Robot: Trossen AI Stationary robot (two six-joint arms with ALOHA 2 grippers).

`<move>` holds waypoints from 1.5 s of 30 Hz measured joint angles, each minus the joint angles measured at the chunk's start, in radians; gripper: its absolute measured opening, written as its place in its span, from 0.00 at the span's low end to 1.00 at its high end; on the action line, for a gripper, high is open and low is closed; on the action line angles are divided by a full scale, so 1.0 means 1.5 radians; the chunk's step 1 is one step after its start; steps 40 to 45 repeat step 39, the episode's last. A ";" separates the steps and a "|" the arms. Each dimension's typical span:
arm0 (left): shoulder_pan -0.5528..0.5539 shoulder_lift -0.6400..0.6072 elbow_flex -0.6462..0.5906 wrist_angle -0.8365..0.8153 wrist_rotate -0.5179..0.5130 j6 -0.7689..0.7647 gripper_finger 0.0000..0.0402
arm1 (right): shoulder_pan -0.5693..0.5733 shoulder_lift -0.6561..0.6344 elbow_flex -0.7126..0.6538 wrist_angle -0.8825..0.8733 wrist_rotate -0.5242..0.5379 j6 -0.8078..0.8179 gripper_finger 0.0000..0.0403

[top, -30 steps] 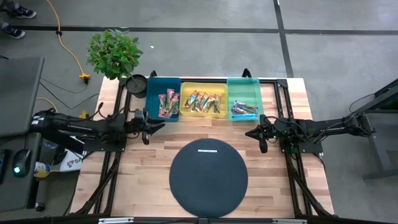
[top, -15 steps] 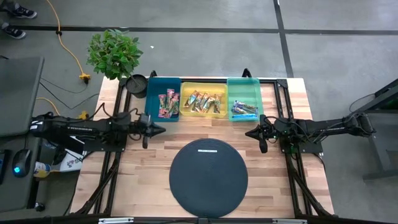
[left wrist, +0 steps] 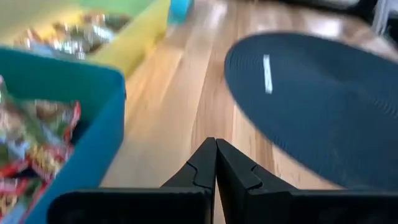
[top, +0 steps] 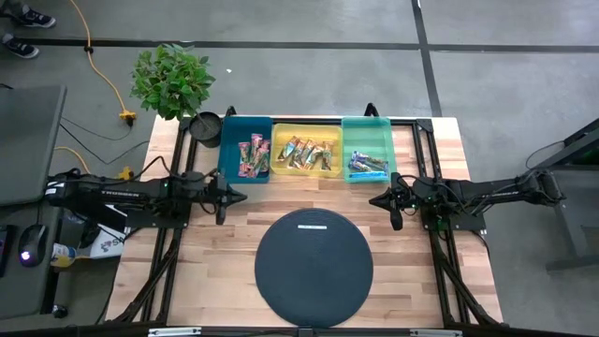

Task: Pick and place Granola Bars by type
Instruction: Return to Home Position

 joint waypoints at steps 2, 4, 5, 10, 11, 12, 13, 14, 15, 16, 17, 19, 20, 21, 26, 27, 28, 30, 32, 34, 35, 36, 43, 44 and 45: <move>0.000 0.000 0.000 -0.027 0.000 -0.003 0.02 | 0.000 0.000 0.000 0.000 0.000 0.000 0.00; 0.000 0.000 0.000 -0.054 0.000 -0.008 0.02 | 0.000 0.000 0.000 0.000 0.000 0.000 0.00; 0.000 0.000 0.000 -0.064 0.000 -0.008 0.02 | 0.000 0.000 0.000 0.000 0.000 0.000 0.00; 0.000 0.000 -0.001 -0.090 0.000 -0.008 0.02 | 0.000 0.000 0.000 0.000 0.000 0.000 0.00; 0.000 -0.009 -0.001 -0.101 0.000 -0.008 0.02 | 0.000 0.000 0.000 0.000 0.000 0.000 0.00; -0.002 -0.029 -0.001 -0.107 -0.002 -0.009 0.02 | 0.000 0.000 0.000 0.000 0.000 0.000 0.00; -0.004 -0.061 -0.001 -0.104 -0.004 -0.009 0.02 | 0.000 0.000 0.000 0.000 0.000 0.000 0.00; -0.007 -0.094 -0.001 -0.104 -0.010 -0.009 0.02 | 0.000 0.000 0.000 0.000 0.000 0.000 0.00; -0.010 -0.131 -0.001 -0.105 -0.015 -0.008 0.02 | 0.000 0.000 0.000 0.000 0.000 0.000 0.00; -0.010 -0.171 -0.001 -0.106 -0.014 -0.008 0.02 | 0.000 0.000 0.000 0.000 0.000 0.000 0.00; -0.010 -0.206 -0.001 -0.106 -0.014 -0.008 0.02 | 0.000 0.000 0.000 0.000 0.000 0.000 0.00; -0.010 -0.281 -0.001 -0.105 -0.015 -0.008 0.02 | 0.000 0.000 0.000 0.000 0.000 0.000 0.00; -0.010 -0.315 -0.001 -0.104 -0.016 -0.008 0.02 | 0.000 0.000 0.000 0.000 0.000 0.000 0.00; -0.010 -0.348 -0.001 -0.104 -0.017 -0.008 0.02 | 0.000 0.000 0.000 0.000 0.000 0.000 0.00; -0.013 -0.355 0.007 -0.064 -0.019 -0.008 0.02 | 0.000 0.000 0.000 0.000 0.000 0.000 0.00; -0.013 -0.355 0.011 -0.062 -0.019 -0.008 0.02 | 0.000 0.000 0.000 0.000 0.000 0.000 0.00; -0.013 -0.356 0.013 -0.060 -0.017 -0.008 0.02 | 0.000 0.000 0.000 0.000 0.000 0.000 0.00; -0.013 -0.357 0.014 -0.063 -0.017 -0.008 0.02 | 0.000 0.000 0.000 0.000 0.000 0.000 0.00; -0.013 -0.354 0.013 -0.074 -0.017 -0.008 0.02 | 0.000 0.000 0.000 0.000 0.000 0.000 0.00; -0.013 -0.353 0.013 -0.075 -0.017 -0.008 0.02 | 0.000 0.000 0.000 0.000 0.000 0.000 0.00; -0.014 -0.354 0.014 -0.075 -0.017 -0.008 0.02 | 0.000 0.000 0.000 0.000 0.000 0.000 0.00; -0.014 -0.354 0.014 -0.078 -0.017 -0.008 0.02 | 0.000 0.000 0.000 0.000 0.000 0.000 0.00; -0.014 -0.353 0.014 -0.092 -0.017 -0.008 0.02 | 0.000 0.000 0.000 0.000 0.000 0.000 0.00; -0.014 -0.353 0.014 -0.092 -0.017 -0.008 0.02 | 0.000 0.000 0.000 0.000 0.000 0.000 0.00; -0.014 -0.353 0.014 -0.092 -0.017 -0.008 0.02 | 0.000 0.000 0.000 0.000 0.000 0.000 0.00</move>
